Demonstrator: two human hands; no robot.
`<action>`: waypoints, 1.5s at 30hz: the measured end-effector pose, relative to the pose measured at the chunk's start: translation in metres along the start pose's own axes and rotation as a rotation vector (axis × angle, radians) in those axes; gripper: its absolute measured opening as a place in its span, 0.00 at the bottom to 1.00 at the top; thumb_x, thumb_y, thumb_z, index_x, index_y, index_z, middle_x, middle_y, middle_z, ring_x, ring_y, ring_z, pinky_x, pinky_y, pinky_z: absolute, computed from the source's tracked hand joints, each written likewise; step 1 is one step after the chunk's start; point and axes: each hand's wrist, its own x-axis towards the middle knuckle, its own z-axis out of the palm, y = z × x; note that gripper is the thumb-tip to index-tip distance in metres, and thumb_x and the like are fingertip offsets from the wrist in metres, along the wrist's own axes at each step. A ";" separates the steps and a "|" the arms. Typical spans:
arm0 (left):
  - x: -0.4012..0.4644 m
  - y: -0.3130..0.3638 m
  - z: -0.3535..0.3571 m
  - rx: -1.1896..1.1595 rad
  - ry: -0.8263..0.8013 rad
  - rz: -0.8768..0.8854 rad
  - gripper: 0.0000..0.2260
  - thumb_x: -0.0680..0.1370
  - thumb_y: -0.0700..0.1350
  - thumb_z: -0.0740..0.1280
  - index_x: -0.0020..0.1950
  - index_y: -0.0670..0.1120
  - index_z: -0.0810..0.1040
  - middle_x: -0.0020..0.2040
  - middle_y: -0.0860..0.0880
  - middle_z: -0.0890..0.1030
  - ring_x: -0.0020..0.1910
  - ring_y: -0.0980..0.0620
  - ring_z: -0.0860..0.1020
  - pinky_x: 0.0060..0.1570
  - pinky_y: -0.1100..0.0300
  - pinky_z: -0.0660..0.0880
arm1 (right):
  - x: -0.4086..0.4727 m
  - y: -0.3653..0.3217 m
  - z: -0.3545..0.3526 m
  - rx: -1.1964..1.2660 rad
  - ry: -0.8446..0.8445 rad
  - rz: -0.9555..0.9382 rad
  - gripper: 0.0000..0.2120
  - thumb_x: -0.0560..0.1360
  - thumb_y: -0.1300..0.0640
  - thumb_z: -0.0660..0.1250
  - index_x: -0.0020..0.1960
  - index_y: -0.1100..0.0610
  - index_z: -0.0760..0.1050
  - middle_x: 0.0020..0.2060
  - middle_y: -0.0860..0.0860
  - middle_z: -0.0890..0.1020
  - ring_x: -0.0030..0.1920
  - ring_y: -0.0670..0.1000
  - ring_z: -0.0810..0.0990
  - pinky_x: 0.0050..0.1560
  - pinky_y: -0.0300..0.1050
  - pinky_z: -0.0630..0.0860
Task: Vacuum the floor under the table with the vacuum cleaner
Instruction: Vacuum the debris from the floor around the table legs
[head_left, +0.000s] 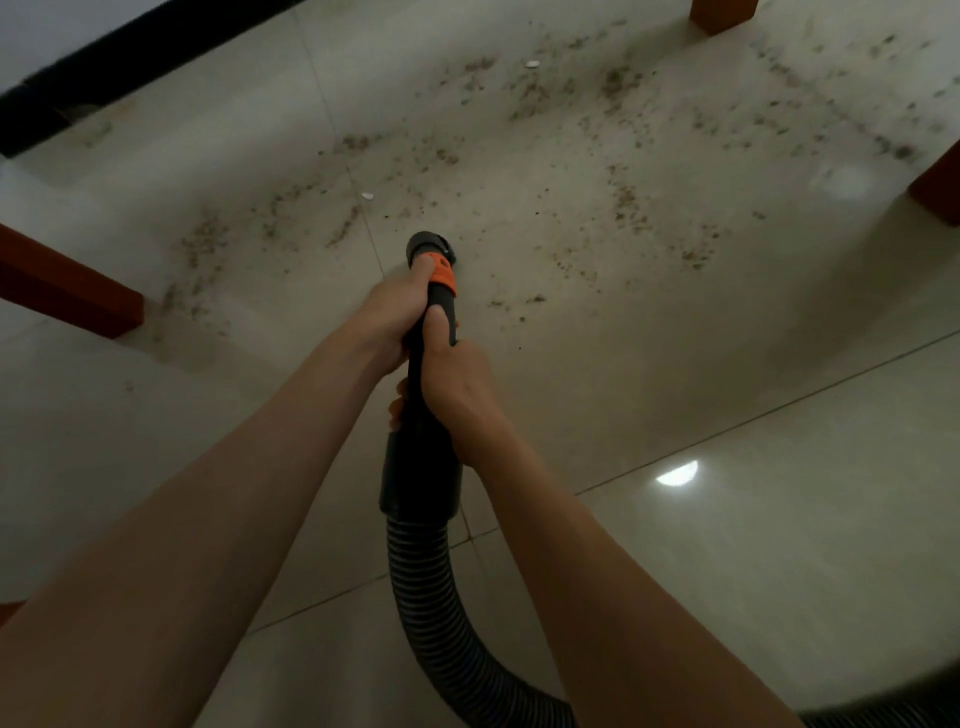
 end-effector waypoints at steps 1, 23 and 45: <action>0.003 0.002 0.000 0.000 0.009 0.004 0.20 0.80 0.55 0.58 0.57 0.38 0.72 0.39 0.43 0.78 0.32 0.51 0.77 0.25 0.63 0.74 | 0.003 -0.002 0.001 -0.012 0.011 -0.001 0.24 0.81 0.43 0.52 0.48 0.63 0.71 0.31 0.55 0.76 0.24 0.52 0.76 0.32 0.46 0.78; 0.028 0.017 0.007 0.001 -0.022 -0.015 0.23 0.80 0.57 0.59 0.57 0.37 0.72 0.42 0.42 0.79 0.33 0.49 0.78 0.26 0.62 0.74 | 0.022 -0.021 -0.010 0.010 -0.022 0.004 0.23 0.81 0.44 0.53 0.50 0.64 0.72 0.31 0.56 0.76 0.24 0.52 0.76 0.36 0.49 0.79; 0.019 0.038 0.040 0.027 -0.142 0.054 0.21 0.81 0.56 0.57 0.57 0.37 0.70 0.37 0.42 0.78 0.21 0.54 0.77 0.20 0.67 0.71 | 0.016 -0.042 -0.029 -0.070 0.128 -0.060 0.24 0.81 0.43 0.50 0.56 0.63 0.72 0.43 0.59 0.80 0.21 0.47 0.76 0.24 0.38 0.74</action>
